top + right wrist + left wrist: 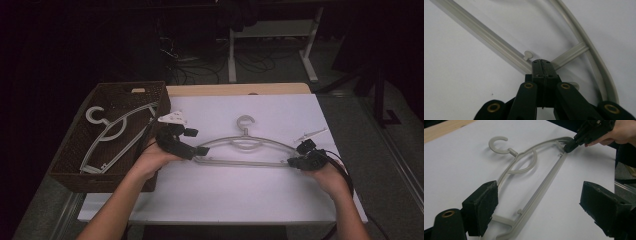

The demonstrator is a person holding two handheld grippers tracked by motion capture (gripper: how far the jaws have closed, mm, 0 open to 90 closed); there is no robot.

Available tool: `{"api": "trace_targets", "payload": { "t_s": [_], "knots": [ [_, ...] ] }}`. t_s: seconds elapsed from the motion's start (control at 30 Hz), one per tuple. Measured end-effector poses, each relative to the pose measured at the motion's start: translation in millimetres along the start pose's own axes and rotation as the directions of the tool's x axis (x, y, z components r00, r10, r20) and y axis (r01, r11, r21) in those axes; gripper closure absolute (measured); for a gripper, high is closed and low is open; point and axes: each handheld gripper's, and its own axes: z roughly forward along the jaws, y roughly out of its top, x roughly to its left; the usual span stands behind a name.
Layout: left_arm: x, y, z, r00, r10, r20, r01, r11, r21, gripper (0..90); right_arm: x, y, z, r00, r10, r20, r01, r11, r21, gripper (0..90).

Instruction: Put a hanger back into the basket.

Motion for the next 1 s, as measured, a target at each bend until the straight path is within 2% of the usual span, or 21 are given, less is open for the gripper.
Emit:
{"api": "trace_targets", "payload": {
  "t_s": [0.07,0.1,0.13,0.2,0.3,0.5,0.6,0.77,0.87,1.0],
  "knots": [
    [1.7,0.9,11.9,0.9992,0.022,-0.032,-0.021,0.9993,0.032,15.2,0.0,-0.3,-0.2,1.0,0.002,-0.001,-0.002,1.0,0.001,89.5],
    [1.7,0.9,11.9,0.9992,0.022,-0.032,-0.021,0.9993,0.032,15.3,-0.2,-0.3,0.0,1.0,0.003,-0.002,-0.003,1.0,0.002,89.5],
    [4.8,1.5,24.4,0.9977,0.037,-0.057,-0.033,0.9978,0.057,15.6,-0.5,-0.4,0.3,1.0,0.002,-0.003,-0.002,1.0,0.002,89.5],
    [8.0,2.1,37.5,0.9962,0.043,-0.076,-0.036,0.9958,0.084,15.7,-1.0,-0.6,0.4,1.0,0.006,-0.008,-0.006,1.0,0.002,89.5],
    [15.5,2.8,57.2,0.9966,0.04,-0.072,-0.032,0.9942,0.103,15.7,-1.5,-1.0,0.6,0.9999,0.01,-0.012,-0.01,1.0,0.004,89.5],
    [32.0,0.9,87.1,0.9937,0.068,-0.09,-0.053,0.9861,0.158,16.9,-1.7,-1.0,0.9,0.9999,0.005,-0.013,-0.005,1.0,0.006,89.6],
    [38.0,0.1,99.8,0.9904,0.099,-0.097,-0.079,0.9791,0.187,17.9,-2.1,-1.0,1.1,0.9999,0.006,-0.015,-0.006,1.0,0.007,89.6],
    [43.6,4.6,113.4,0.9859,0.135,-0.098,-0.11,0.9688,0.222,25.6,-1.9,-1.0,1.3,0.9999,0.007,-0.015,-0.007,1.0,0.009,89.6],
    [46.5,7.3,120.9,0.9819,0.163,-0.096,-0.133,0.9545,0.267,34.5,-1.9,-1.0,1.3,0.9998,0.007,-0.016,-0.007,1.0,0.009,89.6],
    [46.8,7.3,130.7,0.9787,0.191,-0.075,-0.162,0.9431,0.29,47.5,-2.1,-1.1,1.3,0.9998,0.008,-0.017,-0.007,1.0,0.009,89.6]
  ]
}}
